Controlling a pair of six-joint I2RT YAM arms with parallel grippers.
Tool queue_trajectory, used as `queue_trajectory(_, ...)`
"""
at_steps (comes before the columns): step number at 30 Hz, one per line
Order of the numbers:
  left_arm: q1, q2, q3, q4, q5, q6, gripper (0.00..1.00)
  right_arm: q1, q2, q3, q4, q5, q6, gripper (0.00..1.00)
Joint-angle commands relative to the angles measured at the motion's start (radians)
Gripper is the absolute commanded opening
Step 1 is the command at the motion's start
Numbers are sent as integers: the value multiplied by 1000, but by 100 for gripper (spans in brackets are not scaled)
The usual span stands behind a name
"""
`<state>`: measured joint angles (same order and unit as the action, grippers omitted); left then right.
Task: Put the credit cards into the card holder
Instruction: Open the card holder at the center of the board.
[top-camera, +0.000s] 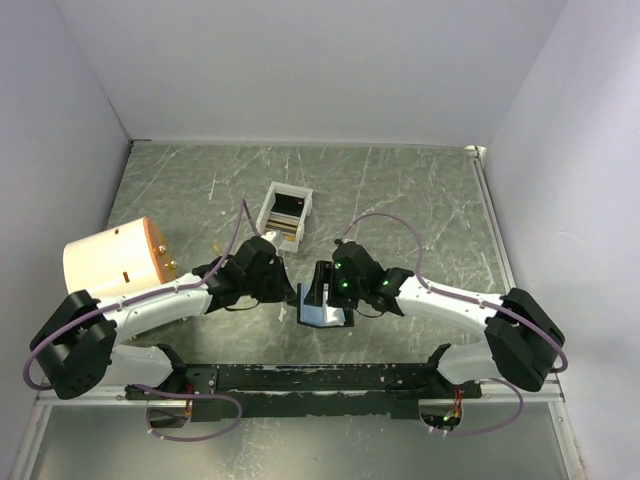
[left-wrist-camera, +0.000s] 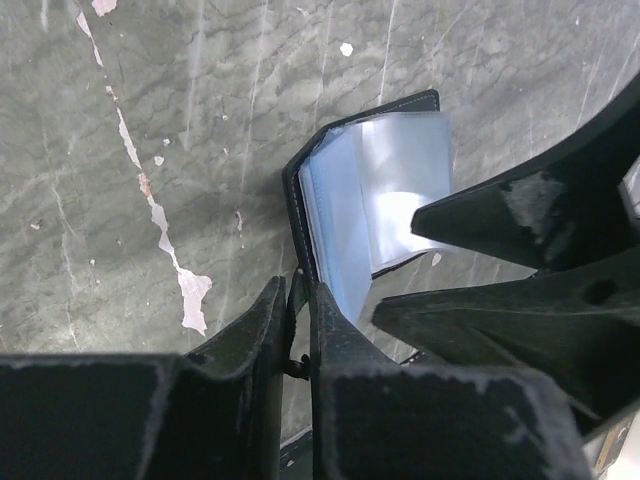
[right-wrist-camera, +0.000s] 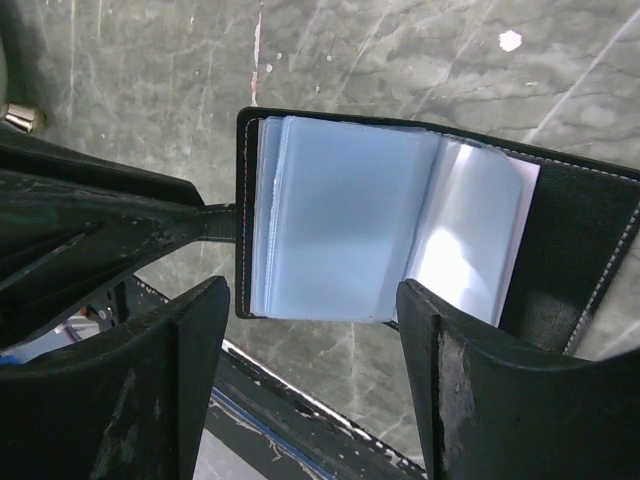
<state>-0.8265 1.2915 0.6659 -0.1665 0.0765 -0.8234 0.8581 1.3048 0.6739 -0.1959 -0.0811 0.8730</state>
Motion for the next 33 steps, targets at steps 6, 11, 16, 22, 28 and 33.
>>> queue_trajectory(6,-4,-31,-3,23,23,-14,7,22,84,1,85,-25,15,69)
queue_trajectory(11,-4,-41,-1,17,19,-14,7,24,112,-5,89,-17,9,65)
queue_trajectory(16,-5,-54,-2,13,17,-16,7,25,125,-12,88,-1,5,60)
queue_trajectory(22,-4,-49,-1,6,12,-15,7,25,134,-14,78,16,2,57)
queue_trajectory(28,-4,-55,-5,2,4,-15,7,25,110,-8,32,57,-6,55)
queue_trajectory(33,-4,-52,-3,-4,1,-14,7,25,82,13,-59,134,-26,65)
